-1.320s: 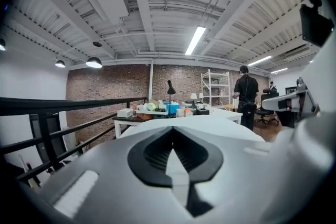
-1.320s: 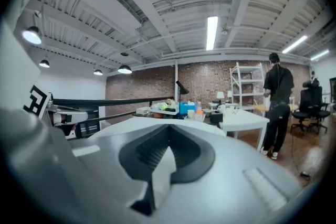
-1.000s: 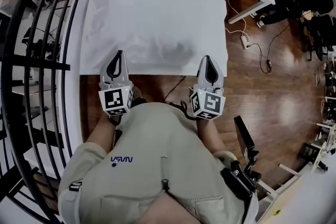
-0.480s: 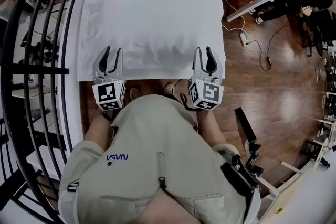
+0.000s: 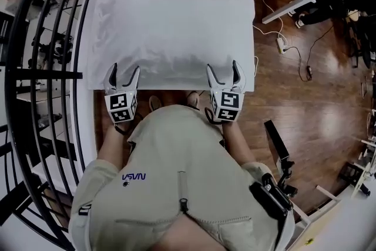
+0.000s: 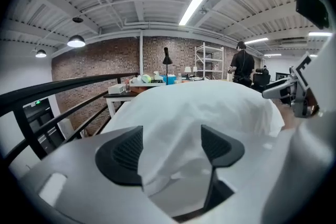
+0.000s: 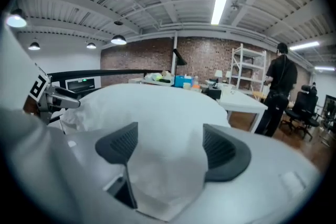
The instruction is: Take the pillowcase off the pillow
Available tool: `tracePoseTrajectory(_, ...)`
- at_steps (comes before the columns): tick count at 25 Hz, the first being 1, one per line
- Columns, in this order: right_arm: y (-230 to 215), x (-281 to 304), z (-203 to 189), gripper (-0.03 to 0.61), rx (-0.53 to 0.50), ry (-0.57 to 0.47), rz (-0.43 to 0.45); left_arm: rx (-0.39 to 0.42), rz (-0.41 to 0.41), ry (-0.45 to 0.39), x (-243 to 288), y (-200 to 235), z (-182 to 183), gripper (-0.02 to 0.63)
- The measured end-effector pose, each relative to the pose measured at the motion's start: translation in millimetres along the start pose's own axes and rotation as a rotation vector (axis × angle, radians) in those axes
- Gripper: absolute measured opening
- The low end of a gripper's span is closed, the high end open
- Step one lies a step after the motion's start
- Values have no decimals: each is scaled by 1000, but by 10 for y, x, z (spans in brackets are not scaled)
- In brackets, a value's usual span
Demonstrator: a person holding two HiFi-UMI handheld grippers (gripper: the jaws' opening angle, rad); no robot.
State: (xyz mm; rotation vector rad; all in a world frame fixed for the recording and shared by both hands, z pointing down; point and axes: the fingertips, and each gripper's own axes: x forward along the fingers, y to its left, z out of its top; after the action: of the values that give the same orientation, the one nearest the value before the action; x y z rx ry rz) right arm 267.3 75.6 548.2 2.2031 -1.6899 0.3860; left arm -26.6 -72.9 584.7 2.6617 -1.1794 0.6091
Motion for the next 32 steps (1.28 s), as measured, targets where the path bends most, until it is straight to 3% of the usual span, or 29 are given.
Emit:
tracePoseTrajectory(4,-74,145,-347,425,5,115,-18,-60,4,59,123,118,-215,394)
tracePoseTrajectory(8,-65,311,-524,418,-26,189,-8,-26,-37,124,357,58,-335,376)
tracePoseTrajectory(10,-39,373,-532,361,-46,207,2,-7,-50,142,443,22,-359,341)
tracePoseTrajectory(12,-6,372,-501,264,-66,196,5,23,-58,139,442,-25,-344,291)
tracePoseTrajectory(14,38,279,-416,174,-75,157,-12,50,-54,105,321,-31,-282,183)
tracePoseTrajectory(16,37,148,-278,35,-64,103,-41,46,-44,47,140,6,-141,51)
tracePoseTrajectory(17,20,100,-176,20,-53,76,-45,36,-44,16,70,18,-33,17)
tracePoseTrajectory(25,-233,-195,889,9,-62,-103,-30,66,-97,-175,-204,-16,1148,8)
tracePoseTrajectory(32,-321,-476,1382,9,-107,-47,65,71,-187,-124,-595,-86,1793,8)
